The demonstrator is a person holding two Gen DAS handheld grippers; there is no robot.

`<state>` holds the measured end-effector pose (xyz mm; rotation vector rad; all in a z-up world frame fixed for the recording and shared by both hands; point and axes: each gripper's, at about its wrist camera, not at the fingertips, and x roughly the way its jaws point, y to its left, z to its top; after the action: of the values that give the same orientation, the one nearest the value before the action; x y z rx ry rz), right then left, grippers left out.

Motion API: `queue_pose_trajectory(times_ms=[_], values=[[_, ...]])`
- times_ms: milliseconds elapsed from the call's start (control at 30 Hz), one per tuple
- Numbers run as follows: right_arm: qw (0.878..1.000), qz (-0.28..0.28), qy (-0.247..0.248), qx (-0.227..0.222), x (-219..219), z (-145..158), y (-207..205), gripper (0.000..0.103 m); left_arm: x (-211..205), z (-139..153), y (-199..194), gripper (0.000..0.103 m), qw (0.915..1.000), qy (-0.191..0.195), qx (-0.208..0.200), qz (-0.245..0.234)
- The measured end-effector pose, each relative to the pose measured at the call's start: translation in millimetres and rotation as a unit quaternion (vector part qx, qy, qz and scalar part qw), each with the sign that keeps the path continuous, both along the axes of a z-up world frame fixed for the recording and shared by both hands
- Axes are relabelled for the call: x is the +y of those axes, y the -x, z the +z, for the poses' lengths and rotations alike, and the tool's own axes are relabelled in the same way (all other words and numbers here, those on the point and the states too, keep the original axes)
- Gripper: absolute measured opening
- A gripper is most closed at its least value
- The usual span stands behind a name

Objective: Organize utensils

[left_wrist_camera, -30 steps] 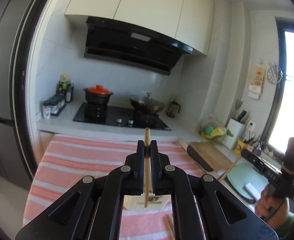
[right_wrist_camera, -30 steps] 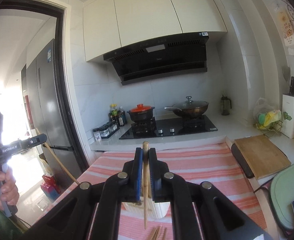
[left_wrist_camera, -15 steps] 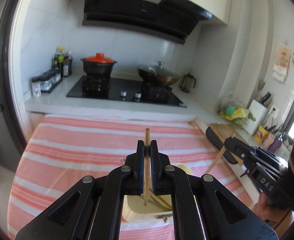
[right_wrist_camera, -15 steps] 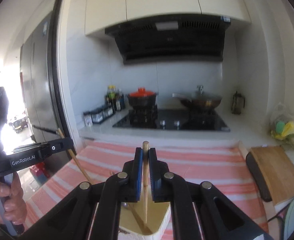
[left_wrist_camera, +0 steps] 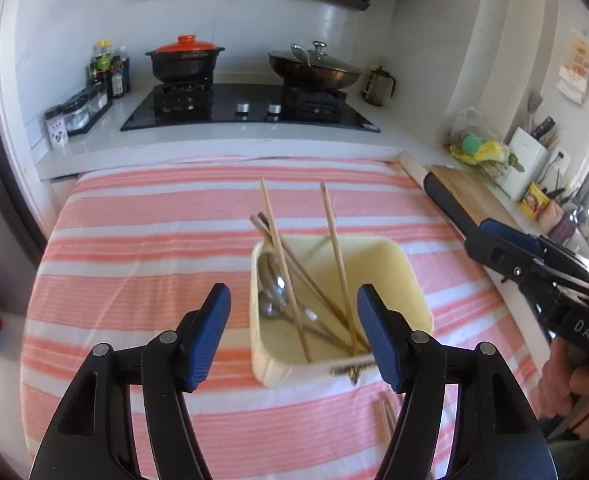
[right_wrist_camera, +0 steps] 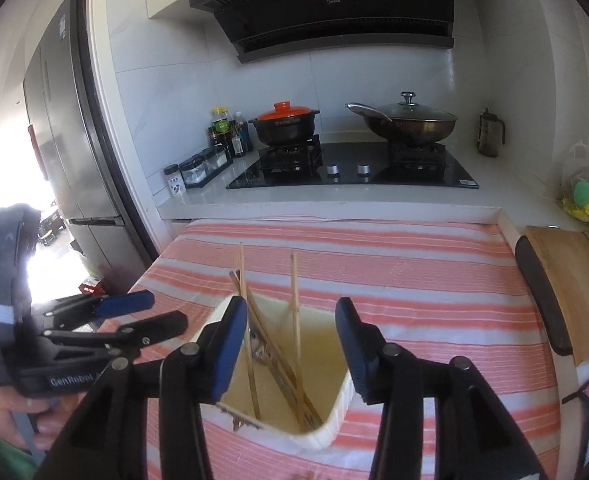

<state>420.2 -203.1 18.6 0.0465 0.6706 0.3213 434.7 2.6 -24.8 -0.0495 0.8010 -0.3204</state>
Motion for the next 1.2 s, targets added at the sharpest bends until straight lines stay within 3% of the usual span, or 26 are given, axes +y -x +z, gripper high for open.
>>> queue_pose_trajectory(times_ms=[100,267,367,500,633,800,1200], values=[[1.0,0.006,0.01,0.019,-14.1,-11.2,42.7,0.047,13.6,-11.6,47.0,0.079,0.9992,-0.032,0.012,-0.02],[0.997,-0.009,0.062,0.036,-37.2,-48.2,128.6,0.047,31.4,-44.8,128.3,0.081,0.9953,-0.081,0.038,-0.037],[0.995,-0.036,0.07,0.053,-52.7,-73.4,174.5,0.047,36.6,-65.6,170.6,0.082,0.9956,-0.071,0.055,-0.026],[0.991,-0.082,0.058,0.085,-67.4,-105.1,221.9,0.047,37.2,-84.0,208.7,0.084,0.9976,-0.023,0.065,-0.002],[0.99,-0.098,0.048,0.094,-65.7,-128.2,253.6,0.047,33.6,-99.6,228.3,0.084,0.9977,0.015,0.063,0.02],[0.99,-0.094,0.042,0.093,-53.6,-138.6,274.3,0.047,24.2,-111.9,239.1,0.084,0.9973,-0.004,0.066,0.033],[0.993,-0.098,0.018,0.06,-40.5,-127.0,291.3,0.047,17.8,-108.3,255.6,0.086,0.9982,-0.013,0.042,0.041]])
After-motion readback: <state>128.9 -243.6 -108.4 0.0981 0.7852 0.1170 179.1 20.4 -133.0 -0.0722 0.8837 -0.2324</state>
